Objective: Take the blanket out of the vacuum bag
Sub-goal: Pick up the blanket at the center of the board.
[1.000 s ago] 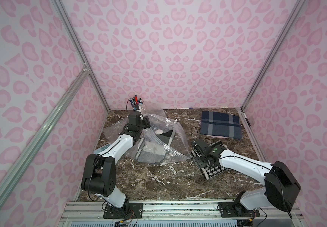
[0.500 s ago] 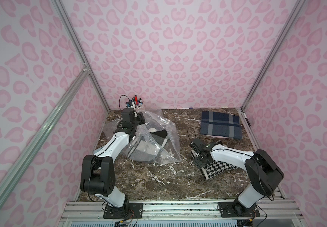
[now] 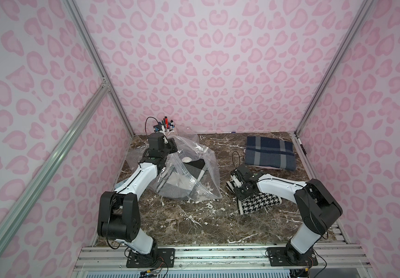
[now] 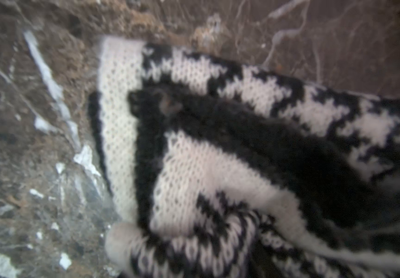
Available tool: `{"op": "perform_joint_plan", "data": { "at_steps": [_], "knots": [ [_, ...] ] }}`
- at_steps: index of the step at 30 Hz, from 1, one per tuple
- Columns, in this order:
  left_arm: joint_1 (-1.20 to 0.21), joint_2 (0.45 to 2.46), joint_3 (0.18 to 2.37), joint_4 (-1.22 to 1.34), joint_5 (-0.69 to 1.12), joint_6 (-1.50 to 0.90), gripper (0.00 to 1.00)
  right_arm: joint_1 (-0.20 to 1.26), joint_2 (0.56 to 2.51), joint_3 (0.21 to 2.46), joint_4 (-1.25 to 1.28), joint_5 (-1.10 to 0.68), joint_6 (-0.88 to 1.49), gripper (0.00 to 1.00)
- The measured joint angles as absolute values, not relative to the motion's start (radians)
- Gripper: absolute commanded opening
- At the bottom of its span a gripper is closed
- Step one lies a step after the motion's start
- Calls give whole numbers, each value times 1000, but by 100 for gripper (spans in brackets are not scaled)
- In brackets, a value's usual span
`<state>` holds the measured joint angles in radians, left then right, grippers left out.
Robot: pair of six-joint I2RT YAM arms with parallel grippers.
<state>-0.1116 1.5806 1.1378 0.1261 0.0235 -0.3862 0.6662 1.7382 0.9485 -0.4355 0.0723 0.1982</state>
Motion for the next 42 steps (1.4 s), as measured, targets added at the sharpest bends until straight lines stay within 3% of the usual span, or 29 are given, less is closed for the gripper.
{"op": "perform_joint_plan", "data": {
  "at_steps": [2,3,10,25,32,42],
  "knots": [
    [-112,1581,1137,126,23,-386,4,666,1739,934,-378,79,214,2],
    [-112,1581,1137,126,23,-386,4,666,1739,929,-358,79,220,0],
    [-111,1581,1136,126,24,-386,4,648,1699,871,-249,26,271,0],
    [-111,1567,1104,142,34,-387,4,436,1283,716,-339,-458,438,0],
    [-111,1567,1090,153,47,-400,4,241,1099,722,-326,-584,528,0],
    [-112,1568,1076,173,70,-432,4,-19,1002,767,-289,-672,594,0]
  ]
}}
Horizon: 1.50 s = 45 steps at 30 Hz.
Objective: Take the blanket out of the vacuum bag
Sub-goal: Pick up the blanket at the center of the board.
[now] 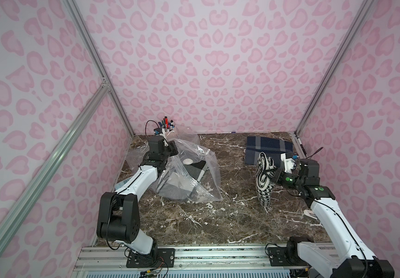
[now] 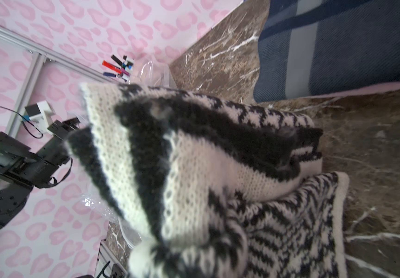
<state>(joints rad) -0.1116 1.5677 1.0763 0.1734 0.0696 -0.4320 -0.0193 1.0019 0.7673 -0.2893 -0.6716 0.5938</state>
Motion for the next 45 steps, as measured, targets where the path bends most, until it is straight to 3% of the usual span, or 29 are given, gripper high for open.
{"op": "perform_joint_plan", "data": {
  "at_steps": [21,45],
  "knots": [
    [-137,1578,1088,176,88,-436,4,-416,1111,992,-287,-704,529,0],
    [-231,1625,1131,185,66,-421,4,-497,1486,1238,-200,-665,487,0]
  ]
}}
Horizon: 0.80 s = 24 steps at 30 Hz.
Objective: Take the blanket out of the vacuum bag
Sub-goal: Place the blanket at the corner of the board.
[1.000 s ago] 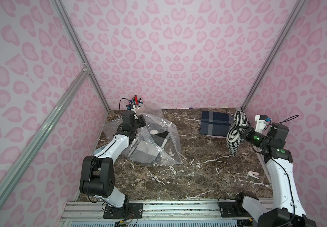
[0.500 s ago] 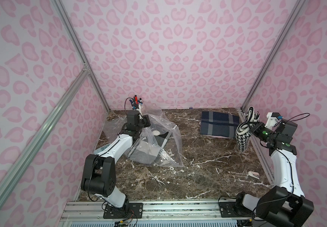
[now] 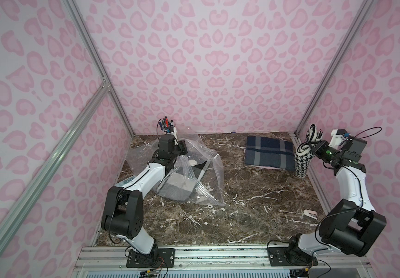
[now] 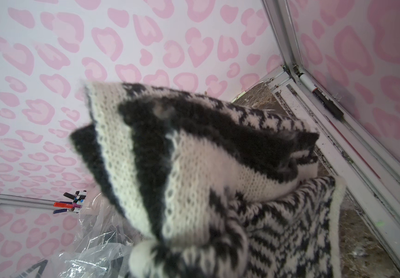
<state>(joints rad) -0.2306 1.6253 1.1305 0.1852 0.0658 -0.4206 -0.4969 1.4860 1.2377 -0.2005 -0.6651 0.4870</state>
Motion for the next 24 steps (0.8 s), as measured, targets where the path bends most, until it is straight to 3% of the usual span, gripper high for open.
{"op": "perform_joint_plan", "data": {
  "at_steps": [24],
  "knots": [
    [-234,1699,1122,214,62,-421,4,-337,1802,1531,-172,-588,422,0]
  ]
}}
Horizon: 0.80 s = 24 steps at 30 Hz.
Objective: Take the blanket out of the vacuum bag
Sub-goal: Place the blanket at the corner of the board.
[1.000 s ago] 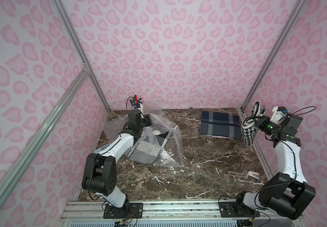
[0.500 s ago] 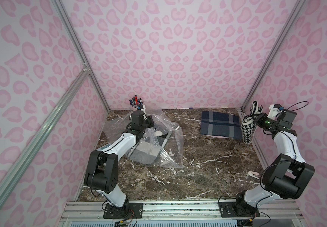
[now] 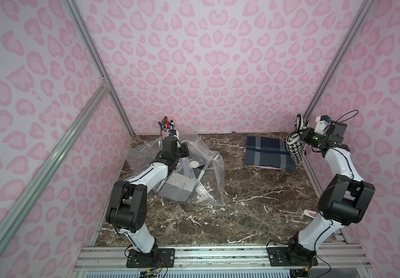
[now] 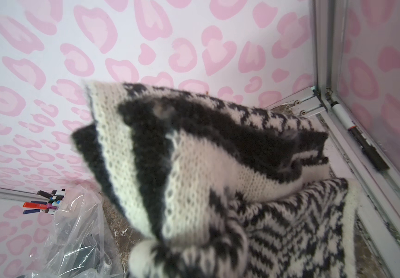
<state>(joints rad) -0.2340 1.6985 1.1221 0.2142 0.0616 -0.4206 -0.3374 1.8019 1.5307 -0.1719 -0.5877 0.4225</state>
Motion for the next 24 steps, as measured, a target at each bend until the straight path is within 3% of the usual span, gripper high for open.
{"op": "perform_joint_plan", "data": {
  "at_steps": [24],
  "knots": [
    [-234,1694,1066,242,59,-421,4,-177,1971,1609,-200,-557,426,0]
  ]
}}
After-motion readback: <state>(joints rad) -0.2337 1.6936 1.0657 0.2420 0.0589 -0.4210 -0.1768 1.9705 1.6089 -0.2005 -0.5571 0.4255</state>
